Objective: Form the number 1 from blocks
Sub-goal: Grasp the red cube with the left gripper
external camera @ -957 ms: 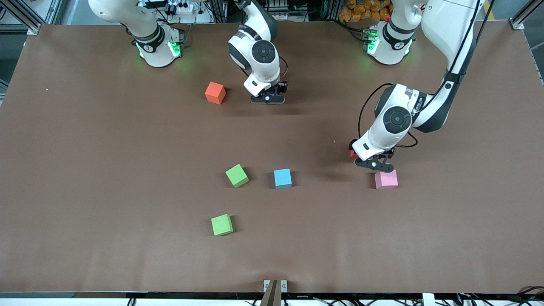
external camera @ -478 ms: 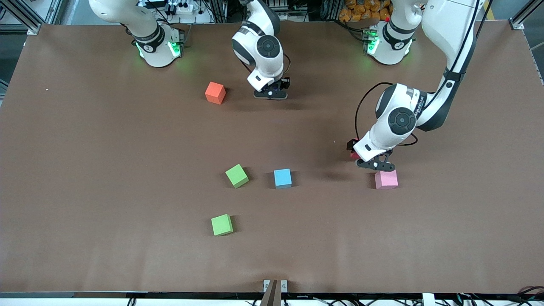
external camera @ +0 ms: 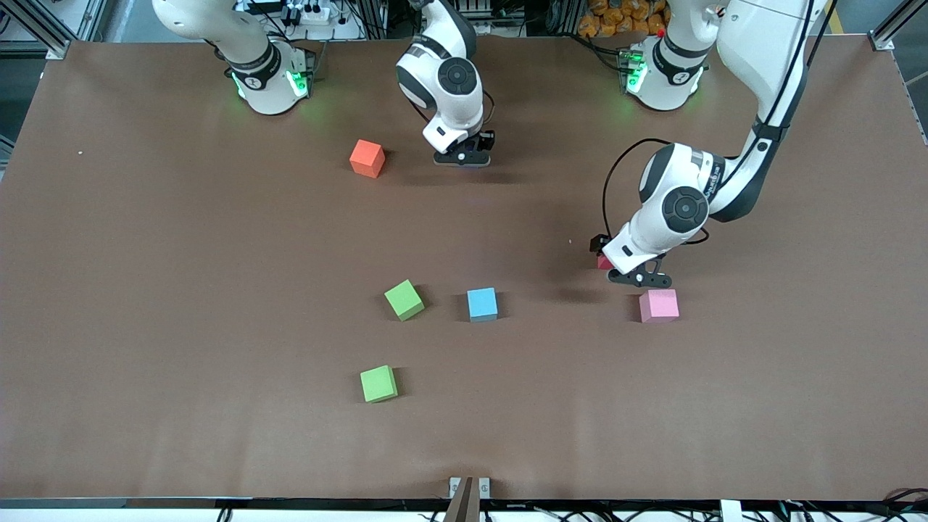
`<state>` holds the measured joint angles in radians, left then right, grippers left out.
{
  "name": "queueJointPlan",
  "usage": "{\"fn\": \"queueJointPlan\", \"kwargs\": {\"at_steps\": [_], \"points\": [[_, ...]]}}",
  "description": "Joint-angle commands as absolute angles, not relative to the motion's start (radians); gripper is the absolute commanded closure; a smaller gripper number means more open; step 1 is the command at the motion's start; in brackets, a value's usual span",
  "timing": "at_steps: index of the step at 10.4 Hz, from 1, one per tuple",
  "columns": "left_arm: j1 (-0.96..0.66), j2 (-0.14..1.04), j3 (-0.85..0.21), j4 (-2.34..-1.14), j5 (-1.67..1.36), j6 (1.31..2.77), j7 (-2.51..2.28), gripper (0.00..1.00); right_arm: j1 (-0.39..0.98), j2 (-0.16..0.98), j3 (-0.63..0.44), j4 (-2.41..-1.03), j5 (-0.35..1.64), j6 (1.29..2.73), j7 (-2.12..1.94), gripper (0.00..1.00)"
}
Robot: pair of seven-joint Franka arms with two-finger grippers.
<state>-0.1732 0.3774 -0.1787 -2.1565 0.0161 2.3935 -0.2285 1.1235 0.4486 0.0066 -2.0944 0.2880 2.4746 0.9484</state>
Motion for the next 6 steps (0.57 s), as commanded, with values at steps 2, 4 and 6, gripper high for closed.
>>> {"fn": "queueJointPlan", "kwargs": {"at_steps": [2,4,6], "points": [[-0.173,0.379,-0.179,-2.160,-0.009,2.393,-0.215,1.00,1.140,0.433,-0.002,-2.114,0.302,2.476,0.971,0.80],[-0.181,0.367,-0.183,-2.160,-0.015,2.388,-0.227,1.00,1.138,0.416,-0.003,-2.105,0.301,2.442,0.998,0.00],[-0.189,0.345,-0.190,-2.154,-0.060,2.343,-0.227,1.00,1.114,0.373,-0.015,-2.077,0.288,2.384,0.988,0.00]]}}
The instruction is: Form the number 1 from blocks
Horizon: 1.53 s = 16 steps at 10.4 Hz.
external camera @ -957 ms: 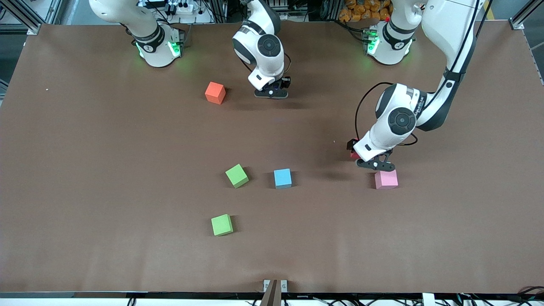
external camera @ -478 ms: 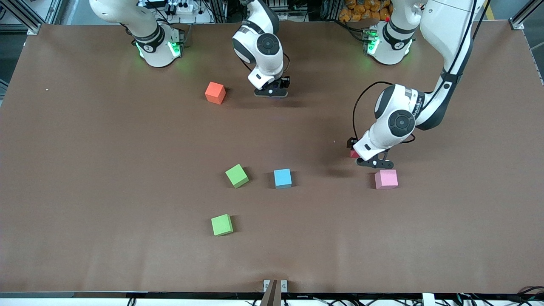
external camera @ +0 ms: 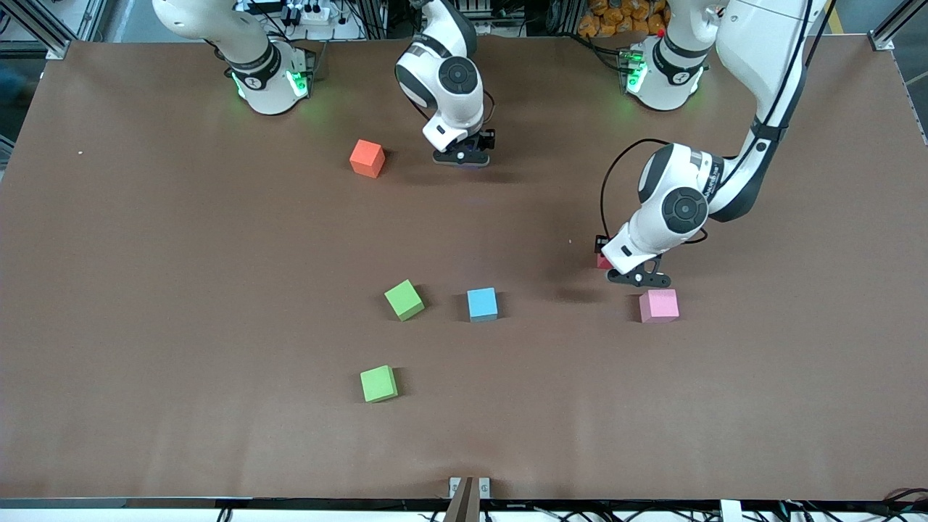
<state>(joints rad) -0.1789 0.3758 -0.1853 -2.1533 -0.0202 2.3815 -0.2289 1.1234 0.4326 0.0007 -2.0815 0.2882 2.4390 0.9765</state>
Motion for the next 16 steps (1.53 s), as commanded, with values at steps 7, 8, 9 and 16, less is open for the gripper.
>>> {"fn": "queueJointPlan", "kwargs": {"at_steps": [7,8,9,16], "points": [[-0.314,0.330,-0.290,-2.116,-0.101,2.309,-0.509,1.00,0.919,0.428,-0.241,-1.872,0.282,2.280,0.325,0.00],[-0.355,0.337,-0.293,-2.103,-0.103,2.310,-0.569,1.00,0.887,0.469,-0.241,-1.812,0.282,2.266,0.264,0.00],[-0.391,0.350,-0.293,-2.089,-0.104,2.310,-0.615,1.00,0.870,0.515,-0.241,-1.752,0.276,2.255,0.203,0.00],[-0.650,0.475,-0.284,-1.968,-0.121,2.388,-0.935,1.00,0.765,0.686,-0.239,-1.582,0.198,2.261,-0.012,0.00]]}}
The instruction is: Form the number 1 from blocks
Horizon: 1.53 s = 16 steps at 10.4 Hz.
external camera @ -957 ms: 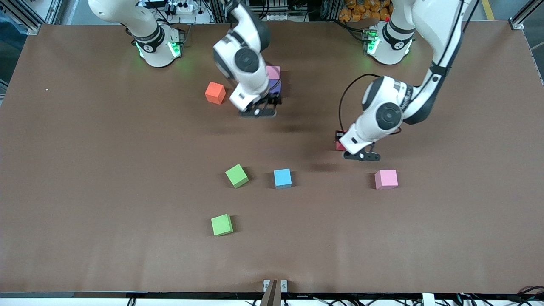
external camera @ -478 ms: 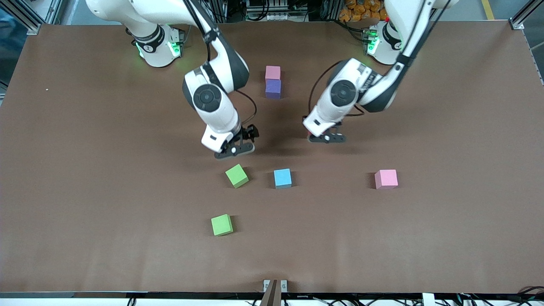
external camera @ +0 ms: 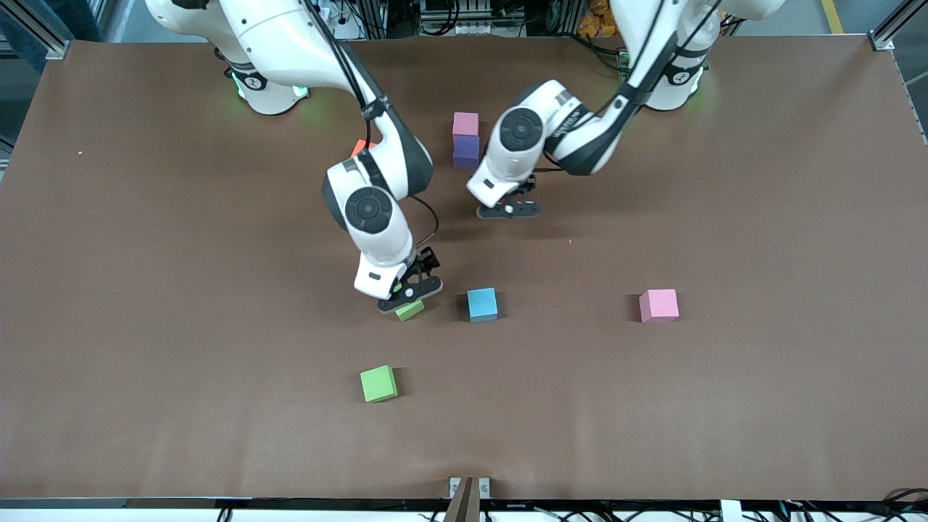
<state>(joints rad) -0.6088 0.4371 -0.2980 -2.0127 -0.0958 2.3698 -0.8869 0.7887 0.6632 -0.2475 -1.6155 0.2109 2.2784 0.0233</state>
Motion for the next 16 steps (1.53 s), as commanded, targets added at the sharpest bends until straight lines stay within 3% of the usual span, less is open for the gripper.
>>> {"fn": "queueJointPlan", "kwargs": {"at_steps": [1,10,11,12,14,15,16], "points": [[-0.675,0.495,-0.282,-1.953,-0.121,2.401,-0.966,1.00,0.762,0.696,-0.239,-1.582,0.196,2.264,-0.023,0.00],[-0.753,0.526,-0.291,-1.983,-0.011,2.441,-1.025,1.00,0.753,0.750,-0.235,-1.583,0.215,2.362,-0.020,0.00],[-0.753,0.525,-0.293,-1.985,0.003,2.439,-1.023,1.00,0.750,0.749,-0.233,-1.586,0.216,2.361,-0.015,0.53],[-0.755,0.526,-0.293,-1.985,0.005,2.439,-1.023,1.00,0.756,0.747,-0.235,-1.588,0.225,2.362,-0.009,0.94],[-0.755,0.525,-0.295,-1.985,0.006,2.437,-1.025,1.00,0.753,0.741,-0.235,-1.588,0.268,2.349,0.011,1.00],[-0.753,0.525,-0.302,-1.985,0.006,2.437,-1.029,0.01,0.752,0.738,-0.235,-1.592,0.287,2.324,0.056,1.00],[-0.752,0.522,-0.307,-1.985,0.006,2.437,-1.043,0.00,0.762,0.726,-0.235,-1.591,0.288,2.277,0.102,1.00]]}}
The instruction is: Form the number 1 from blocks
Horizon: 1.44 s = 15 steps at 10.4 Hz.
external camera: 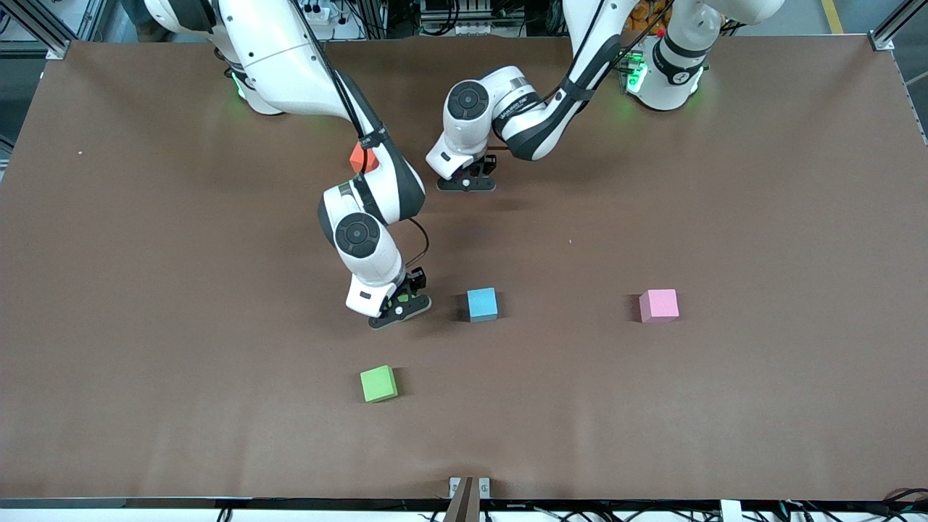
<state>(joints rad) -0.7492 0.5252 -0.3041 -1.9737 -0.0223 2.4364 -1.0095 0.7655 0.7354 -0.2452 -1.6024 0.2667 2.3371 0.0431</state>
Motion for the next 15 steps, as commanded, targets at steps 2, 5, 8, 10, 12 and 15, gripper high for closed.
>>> {"fn": "queueJointPlan", "kwargs": {"at_steps": [2,5,8,10,12,15], "points": [[-0.715,0.493,-0.311,-1.985,0.006,2.427,-1.048,0.00,0.779,0.680,-0.235,-1.611,0.288,2.229,0.130,1.00],[-0.518,0.396,-0.380,-1.985,0.008,2.343,-1.005,0.00,0.801,0.588,-0.235,-1.710,0.288,2.227,0.149,1.00],[-0.222,0.322,-0.454,-1.985,0.008,2.238,-0.736,0.00,0.886,0.577,-0.235,-1.738,0.288,2.238,0.311,1.00],[-0.102,0.316,-0.430,-1.983,0.006,2.226,-0.477,0.00,0.958,0.578,-0.235,-1.753,0.288,2.255,0.430,1.00],[-0.095,0.322,-0.336,-1.974,0.006,2.226,-0.344,0.00,1.034,0.577,-0.235,-1.816,0.288,2.334,0.541,1.00],[-0.094,0.343,-0.226,-1.957,0.008,2.238,-0.180,0.00,1.104,0.578,-0.236,-1.836,0.287,2.326,0.661,1.00]]}}
